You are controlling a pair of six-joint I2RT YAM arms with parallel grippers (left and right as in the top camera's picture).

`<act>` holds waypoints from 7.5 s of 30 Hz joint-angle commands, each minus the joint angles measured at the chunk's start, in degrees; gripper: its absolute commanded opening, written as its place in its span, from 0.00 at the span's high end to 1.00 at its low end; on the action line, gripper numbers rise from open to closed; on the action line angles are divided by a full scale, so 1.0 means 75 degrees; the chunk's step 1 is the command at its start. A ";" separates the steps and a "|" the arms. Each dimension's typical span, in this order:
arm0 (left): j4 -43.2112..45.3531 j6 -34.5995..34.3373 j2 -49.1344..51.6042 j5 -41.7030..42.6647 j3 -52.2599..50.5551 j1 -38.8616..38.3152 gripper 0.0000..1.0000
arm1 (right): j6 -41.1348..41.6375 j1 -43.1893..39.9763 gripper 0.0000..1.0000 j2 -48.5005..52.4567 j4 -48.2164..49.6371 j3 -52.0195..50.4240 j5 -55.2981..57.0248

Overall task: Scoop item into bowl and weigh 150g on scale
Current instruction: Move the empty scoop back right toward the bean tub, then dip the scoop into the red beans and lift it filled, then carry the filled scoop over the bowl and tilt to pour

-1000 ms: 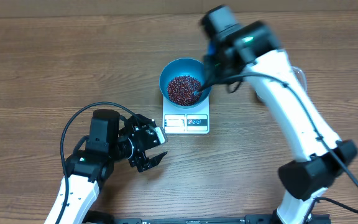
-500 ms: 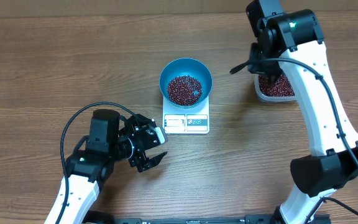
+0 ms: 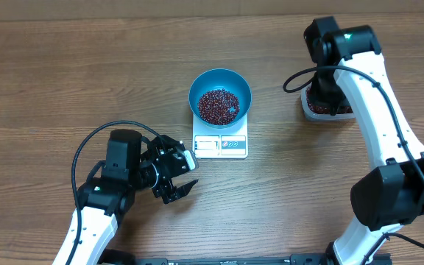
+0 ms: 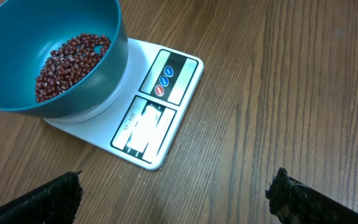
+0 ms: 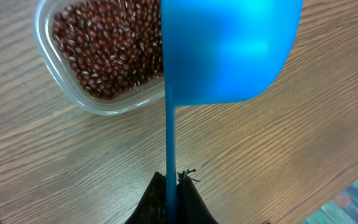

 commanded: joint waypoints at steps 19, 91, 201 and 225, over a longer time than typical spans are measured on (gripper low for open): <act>0.0000 0.0143 0.0052 0.0122 -0.0032 0.0041 0.00 | 0.0178 -0.0029 0.96 0.0119 0.1072 -0.1268 -0.0254; 0.0000 0.0143 0.0052 0.0122 -0.0032 0.0041 0.00 | -0.1250 -0.1294 0.96 0.0373 0.1818 -0.1093 -0.5307; 0.0000 0.0143 0.0052 0.0122 -0.0032 0.0041 0.01 | -0.4570 -0.0836 0.96 -0.0259 -0.0388 0.1087 -0.9148; 0.0000 0.0143 0.0052 0.0122 -0.0032 0.0041 0.01 | -0.1734 0.2119 0.96 -0.0259 0.0921 0.1087 -0.4733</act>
